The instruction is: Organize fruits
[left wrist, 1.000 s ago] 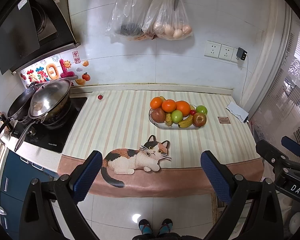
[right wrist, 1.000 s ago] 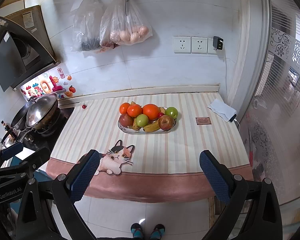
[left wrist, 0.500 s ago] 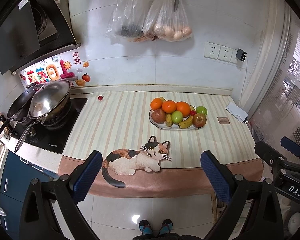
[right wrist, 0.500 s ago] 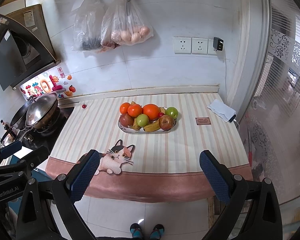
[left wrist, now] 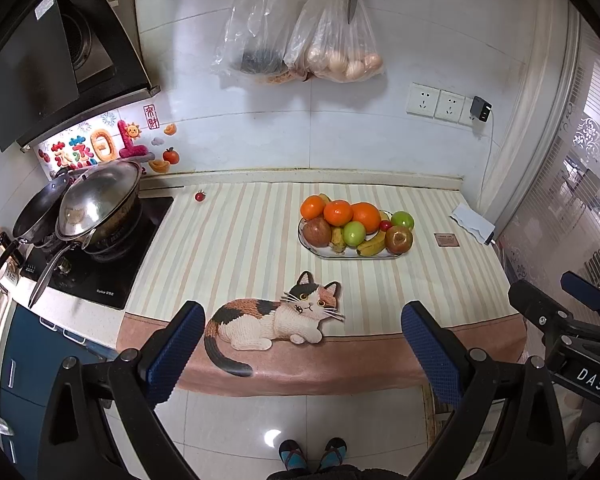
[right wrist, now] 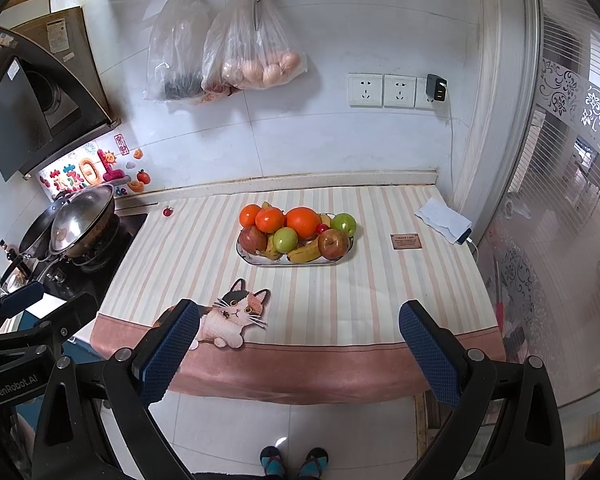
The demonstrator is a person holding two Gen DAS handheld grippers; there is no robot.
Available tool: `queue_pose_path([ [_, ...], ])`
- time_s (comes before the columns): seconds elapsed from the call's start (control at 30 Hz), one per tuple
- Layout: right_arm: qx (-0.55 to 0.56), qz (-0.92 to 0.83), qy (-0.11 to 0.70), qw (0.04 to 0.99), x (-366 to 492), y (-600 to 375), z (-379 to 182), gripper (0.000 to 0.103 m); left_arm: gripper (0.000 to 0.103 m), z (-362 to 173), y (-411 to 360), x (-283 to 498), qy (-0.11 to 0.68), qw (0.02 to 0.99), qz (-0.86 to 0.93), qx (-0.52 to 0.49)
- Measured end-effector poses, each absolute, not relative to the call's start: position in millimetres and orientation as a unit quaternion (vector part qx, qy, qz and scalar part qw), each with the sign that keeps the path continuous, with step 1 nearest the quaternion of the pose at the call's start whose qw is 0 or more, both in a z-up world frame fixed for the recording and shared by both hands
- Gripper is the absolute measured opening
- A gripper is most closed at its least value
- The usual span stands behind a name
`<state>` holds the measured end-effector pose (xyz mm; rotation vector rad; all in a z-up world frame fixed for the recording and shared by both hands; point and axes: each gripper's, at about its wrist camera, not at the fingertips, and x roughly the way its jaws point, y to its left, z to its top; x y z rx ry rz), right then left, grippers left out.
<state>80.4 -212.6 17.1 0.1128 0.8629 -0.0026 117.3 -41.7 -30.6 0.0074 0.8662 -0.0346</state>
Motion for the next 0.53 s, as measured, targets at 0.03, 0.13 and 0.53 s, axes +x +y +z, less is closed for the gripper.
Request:
queue_pose_path([
  [0.03, 0.055, -0.001, 0.418, 0.907, 80.4, -213.0, 16.7, 0.102, 0.101, -29.8, -41.4, 116.8, 0.419, 0.908, -0.017, 0.004],
  [0.13, 0.054, -0.001, 0.418, 0.907, 80.7, -213.5, 16.8, 0.102, 0.101, -27.3, -41.6, 117.1, 0.418, 0.908, -0.019, 0.003],
  [0.53, 0.053, 0.0, 0.418, 0.907, 81.5, -212.9, 16.8, 0.102, 0.101, -23.0, -44.8, 120.0, 0.41, 0.912, -0.019, 0.002],
])
